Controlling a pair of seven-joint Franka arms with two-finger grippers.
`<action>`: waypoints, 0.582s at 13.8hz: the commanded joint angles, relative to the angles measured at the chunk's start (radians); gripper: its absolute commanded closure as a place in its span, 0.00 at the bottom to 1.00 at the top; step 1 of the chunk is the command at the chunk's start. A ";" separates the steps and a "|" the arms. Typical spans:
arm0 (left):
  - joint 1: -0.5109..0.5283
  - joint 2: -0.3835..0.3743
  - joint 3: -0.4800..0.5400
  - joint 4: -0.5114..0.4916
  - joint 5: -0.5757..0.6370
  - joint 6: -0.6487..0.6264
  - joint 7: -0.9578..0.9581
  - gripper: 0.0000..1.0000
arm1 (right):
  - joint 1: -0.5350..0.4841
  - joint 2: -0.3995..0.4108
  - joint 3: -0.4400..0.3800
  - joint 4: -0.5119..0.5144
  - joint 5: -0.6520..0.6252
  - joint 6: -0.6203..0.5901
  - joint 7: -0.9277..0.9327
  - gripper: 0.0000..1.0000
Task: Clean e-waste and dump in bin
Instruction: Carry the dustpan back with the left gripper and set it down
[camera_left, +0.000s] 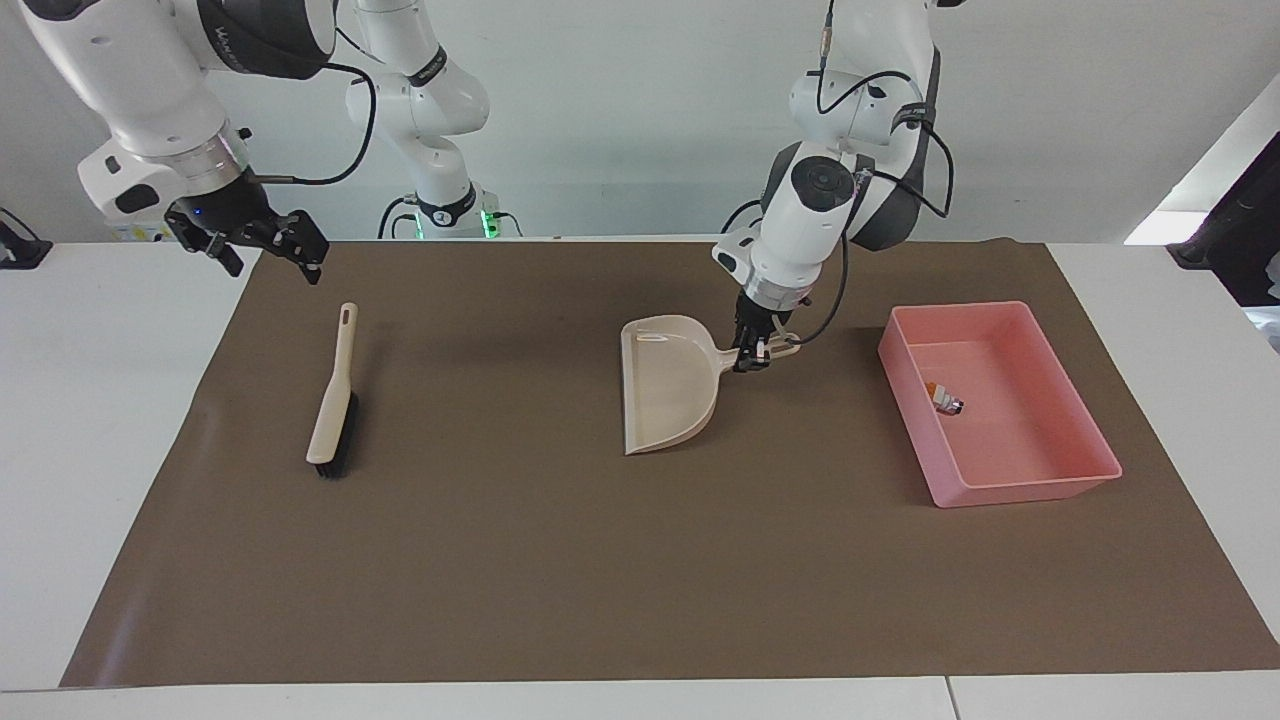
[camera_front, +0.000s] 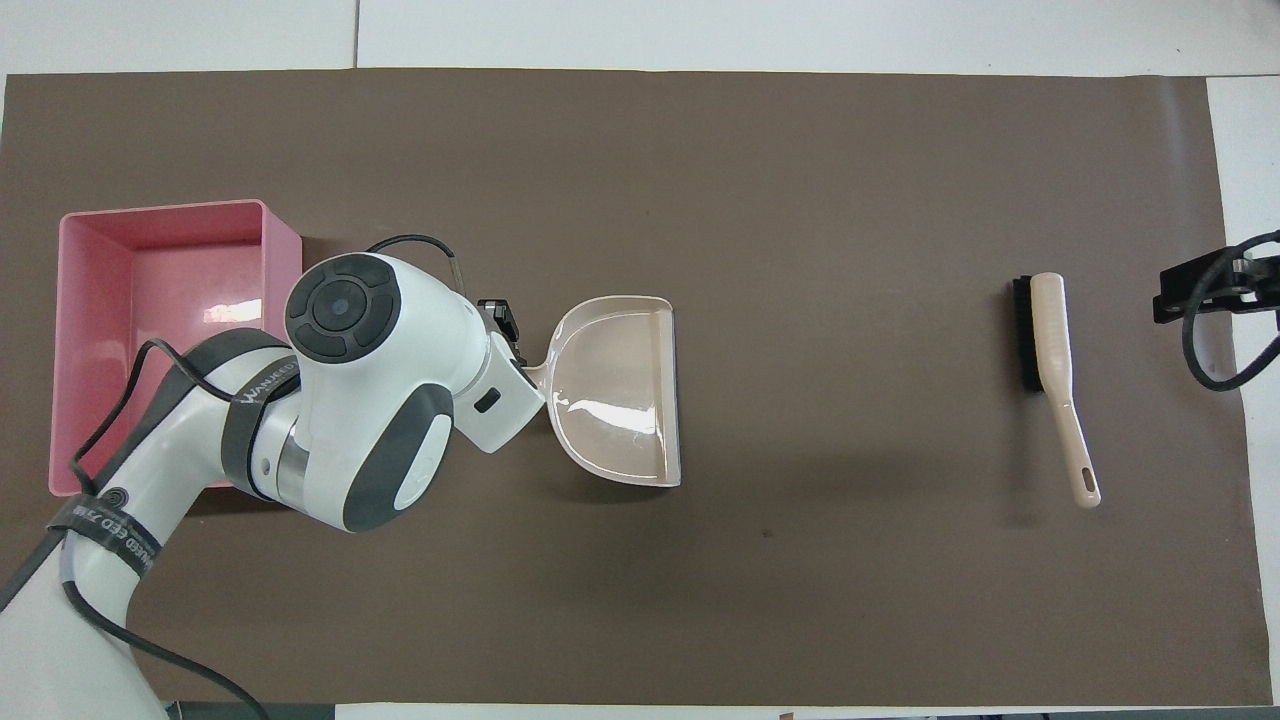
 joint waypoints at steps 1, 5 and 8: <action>-0.032 -0.002 0.016 -0.060 0.040 0.080 -0.024 1.00 | 0.001 -0.024 -0.003 -0.031 0.000 0.020 -0.017 0.00; -0.021 -0.016 0.018 -0.099 0.055 0.086 -0.013 1.00 | -0.001 -0.027 -0.001 -0.033 0.001 0.021 -0.017 0.00; -0.012 -0.026 0.019 -0.088 0.055 0.009 -0.021 0.66 | -0.001 -0.027 -0.003 -0.033 0.009 0.020 -0.014 0.00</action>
